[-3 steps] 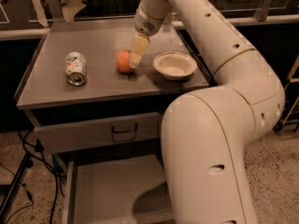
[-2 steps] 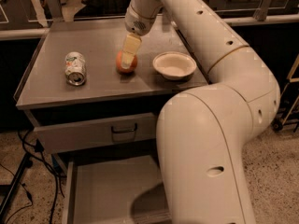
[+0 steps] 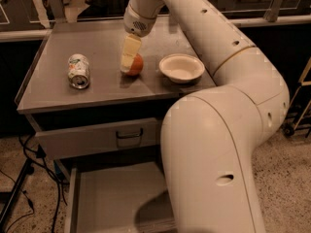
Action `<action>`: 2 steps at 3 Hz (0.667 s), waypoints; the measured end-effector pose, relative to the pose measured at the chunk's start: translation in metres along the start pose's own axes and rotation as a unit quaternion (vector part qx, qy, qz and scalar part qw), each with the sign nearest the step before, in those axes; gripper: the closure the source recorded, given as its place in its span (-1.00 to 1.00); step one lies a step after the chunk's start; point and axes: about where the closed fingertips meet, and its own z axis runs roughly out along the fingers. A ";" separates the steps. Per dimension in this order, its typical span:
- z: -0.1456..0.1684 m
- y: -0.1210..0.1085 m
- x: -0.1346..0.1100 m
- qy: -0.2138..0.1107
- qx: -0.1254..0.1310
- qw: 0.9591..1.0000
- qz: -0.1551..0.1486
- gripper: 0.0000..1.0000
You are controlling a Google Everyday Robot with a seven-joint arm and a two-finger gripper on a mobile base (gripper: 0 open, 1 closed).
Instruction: Place orange into middle drawer
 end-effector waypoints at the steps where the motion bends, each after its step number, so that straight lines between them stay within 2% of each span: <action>1: 0.016 -0.006 0.016 0.000 -0.001 1.000 0.017 -1.00; 2: 0.041 -0.020 0.052 0.003 -0.007 0.998 0.058 -1.00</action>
Offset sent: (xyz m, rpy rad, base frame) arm 0.0448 -0.0468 -0.0549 0.0203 0.0678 -0.1300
